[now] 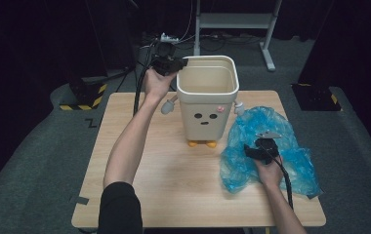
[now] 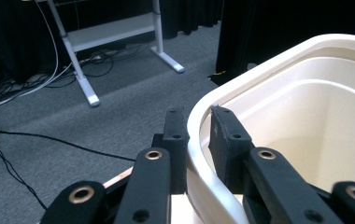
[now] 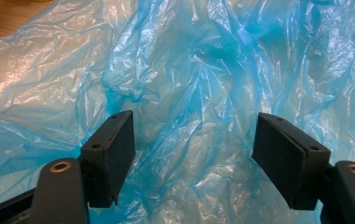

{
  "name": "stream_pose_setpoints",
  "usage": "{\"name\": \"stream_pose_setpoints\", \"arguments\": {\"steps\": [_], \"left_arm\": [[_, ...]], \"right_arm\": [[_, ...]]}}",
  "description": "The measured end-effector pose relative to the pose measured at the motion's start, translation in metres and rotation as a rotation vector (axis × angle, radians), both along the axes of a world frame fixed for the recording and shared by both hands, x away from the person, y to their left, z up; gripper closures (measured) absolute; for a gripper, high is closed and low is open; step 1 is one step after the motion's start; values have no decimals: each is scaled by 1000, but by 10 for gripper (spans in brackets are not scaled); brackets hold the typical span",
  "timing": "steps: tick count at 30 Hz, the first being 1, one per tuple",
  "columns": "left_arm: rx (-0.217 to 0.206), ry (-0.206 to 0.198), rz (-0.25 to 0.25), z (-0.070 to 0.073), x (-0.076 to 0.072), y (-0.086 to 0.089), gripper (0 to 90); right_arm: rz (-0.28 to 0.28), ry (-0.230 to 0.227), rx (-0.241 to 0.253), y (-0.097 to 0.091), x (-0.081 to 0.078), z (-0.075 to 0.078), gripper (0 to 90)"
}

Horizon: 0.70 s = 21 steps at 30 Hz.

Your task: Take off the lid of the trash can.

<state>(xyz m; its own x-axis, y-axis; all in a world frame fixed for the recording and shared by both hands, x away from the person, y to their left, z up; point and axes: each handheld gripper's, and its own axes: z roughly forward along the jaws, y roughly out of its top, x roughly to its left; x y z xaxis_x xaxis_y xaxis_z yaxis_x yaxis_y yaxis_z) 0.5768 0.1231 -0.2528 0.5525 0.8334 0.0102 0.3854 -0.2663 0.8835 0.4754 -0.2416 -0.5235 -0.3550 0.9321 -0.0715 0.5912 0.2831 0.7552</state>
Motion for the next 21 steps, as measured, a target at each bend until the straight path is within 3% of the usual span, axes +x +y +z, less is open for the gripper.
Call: {"name": "stream_pose_setpoints", "arguments": {"steps": [21], "left_arm": [[-5, -7, 6, 10, -2, 1, 768]], "right_arm": [[1, -2, -1, 0, 0, 0, 294]]}}
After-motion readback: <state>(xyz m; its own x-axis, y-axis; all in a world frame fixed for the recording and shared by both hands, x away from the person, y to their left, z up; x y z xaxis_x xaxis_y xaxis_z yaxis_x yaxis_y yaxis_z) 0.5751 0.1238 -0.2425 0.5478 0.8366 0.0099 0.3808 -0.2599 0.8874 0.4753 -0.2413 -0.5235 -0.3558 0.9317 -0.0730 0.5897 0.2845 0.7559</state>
